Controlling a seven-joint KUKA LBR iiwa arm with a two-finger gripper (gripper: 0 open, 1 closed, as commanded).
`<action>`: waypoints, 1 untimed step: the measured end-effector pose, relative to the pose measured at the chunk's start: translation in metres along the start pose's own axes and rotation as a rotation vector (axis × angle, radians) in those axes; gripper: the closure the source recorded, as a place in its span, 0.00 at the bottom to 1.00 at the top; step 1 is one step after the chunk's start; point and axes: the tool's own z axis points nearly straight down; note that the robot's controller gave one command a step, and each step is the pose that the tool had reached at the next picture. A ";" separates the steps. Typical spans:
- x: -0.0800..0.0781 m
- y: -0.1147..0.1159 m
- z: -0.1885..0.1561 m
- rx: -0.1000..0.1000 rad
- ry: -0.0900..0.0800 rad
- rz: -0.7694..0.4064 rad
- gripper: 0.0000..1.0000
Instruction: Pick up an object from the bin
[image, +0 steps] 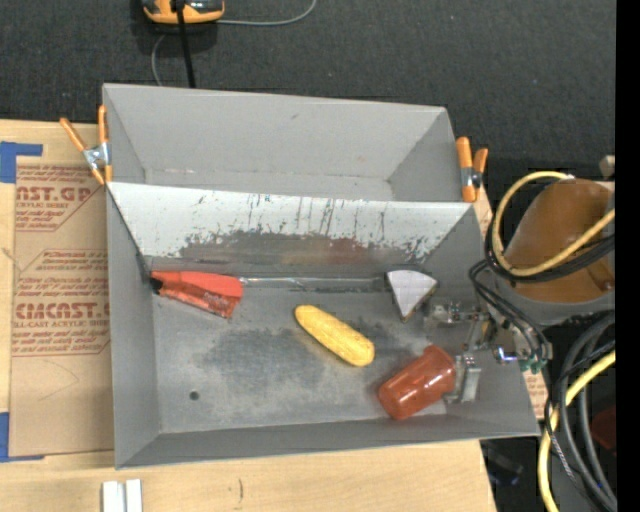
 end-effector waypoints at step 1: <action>-0.002 0.000 -0.004 0.001 -0.007 -0.001 0.00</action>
Offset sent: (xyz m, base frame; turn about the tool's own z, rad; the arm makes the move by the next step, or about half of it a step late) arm 0.0020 -0.0120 -0.0830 -0.1340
